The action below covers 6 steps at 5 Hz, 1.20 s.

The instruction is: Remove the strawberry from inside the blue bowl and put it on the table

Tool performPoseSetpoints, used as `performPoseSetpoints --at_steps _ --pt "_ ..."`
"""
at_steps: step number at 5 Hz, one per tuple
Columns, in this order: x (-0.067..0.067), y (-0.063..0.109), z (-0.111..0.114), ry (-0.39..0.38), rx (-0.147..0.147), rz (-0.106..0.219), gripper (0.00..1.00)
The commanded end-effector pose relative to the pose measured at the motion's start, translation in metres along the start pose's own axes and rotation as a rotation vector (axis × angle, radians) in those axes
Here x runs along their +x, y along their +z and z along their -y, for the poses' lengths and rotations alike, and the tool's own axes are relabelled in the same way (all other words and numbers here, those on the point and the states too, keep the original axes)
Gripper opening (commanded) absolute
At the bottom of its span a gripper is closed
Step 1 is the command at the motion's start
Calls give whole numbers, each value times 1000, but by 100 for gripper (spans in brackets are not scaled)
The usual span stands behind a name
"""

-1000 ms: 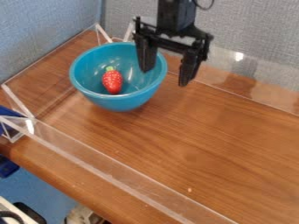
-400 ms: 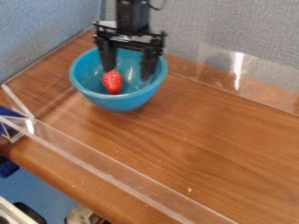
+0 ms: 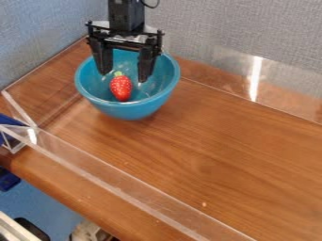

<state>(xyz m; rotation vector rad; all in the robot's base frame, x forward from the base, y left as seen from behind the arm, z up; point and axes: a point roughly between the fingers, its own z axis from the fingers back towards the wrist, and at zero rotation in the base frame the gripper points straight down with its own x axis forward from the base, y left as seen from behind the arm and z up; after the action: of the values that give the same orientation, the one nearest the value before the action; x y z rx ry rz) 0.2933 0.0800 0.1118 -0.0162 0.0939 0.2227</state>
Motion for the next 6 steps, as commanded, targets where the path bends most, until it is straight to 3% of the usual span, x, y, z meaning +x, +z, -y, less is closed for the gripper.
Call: performPoseSetpoints --at_steps 1,6 --pt "2 9 1 9 0 40 100" --pt "-7 -1 12 39 1 33 100"
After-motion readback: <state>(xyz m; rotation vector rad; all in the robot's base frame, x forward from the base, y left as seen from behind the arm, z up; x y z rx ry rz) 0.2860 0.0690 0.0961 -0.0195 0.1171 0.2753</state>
